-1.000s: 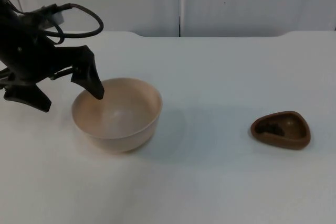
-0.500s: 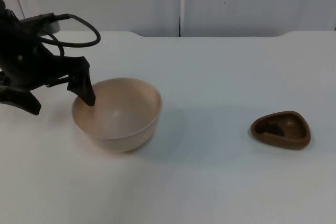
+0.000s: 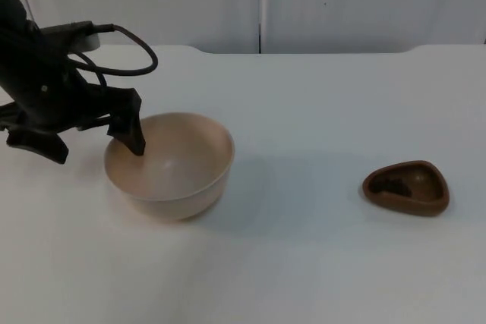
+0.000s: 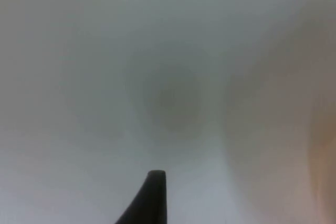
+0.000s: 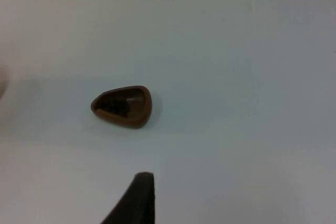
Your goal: Pick up the bowl with the left hand and pour the coffee beans from the cup into the bowl with the right hand.
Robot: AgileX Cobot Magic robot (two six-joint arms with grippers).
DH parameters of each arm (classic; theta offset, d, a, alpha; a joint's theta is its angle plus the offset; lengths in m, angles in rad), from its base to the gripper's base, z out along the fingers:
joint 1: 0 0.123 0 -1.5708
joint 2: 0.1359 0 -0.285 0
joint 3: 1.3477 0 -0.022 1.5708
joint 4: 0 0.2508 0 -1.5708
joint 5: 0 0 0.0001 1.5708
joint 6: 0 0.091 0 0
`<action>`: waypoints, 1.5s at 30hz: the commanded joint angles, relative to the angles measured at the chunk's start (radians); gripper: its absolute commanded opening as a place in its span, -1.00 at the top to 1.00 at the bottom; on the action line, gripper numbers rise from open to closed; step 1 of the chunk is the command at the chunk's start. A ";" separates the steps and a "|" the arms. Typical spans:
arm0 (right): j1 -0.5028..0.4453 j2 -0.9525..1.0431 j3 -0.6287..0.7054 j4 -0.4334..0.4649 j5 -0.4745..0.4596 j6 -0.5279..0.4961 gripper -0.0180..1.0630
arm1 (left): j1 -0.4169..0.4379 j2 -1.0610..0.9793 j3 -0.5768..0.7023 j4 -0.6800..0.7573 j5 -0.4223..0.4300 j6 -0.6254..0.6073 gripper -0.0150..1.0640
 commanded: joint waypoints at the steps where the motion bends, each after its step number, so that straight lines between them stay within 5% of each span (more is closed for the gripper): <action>1: -0.008 -0.004 0.010 0.001 -0.004 0.001 -0.98 | -0.004 0.000 -0.004 0.007 -0.012 -0.010 -0.73; 30: -0.008 -0.004 0.010 -0.001 -0.004 0.001 -0.98 | -0.004 0.013 -0.004 0.004 -0.010 -0.001 0.98; 45: -0.008 -0.004 0.010 -0.001 -0.004 0.001 -0.98 | -0.011 -0.113 -0.004 -0.071 0.088 -0.009 0.98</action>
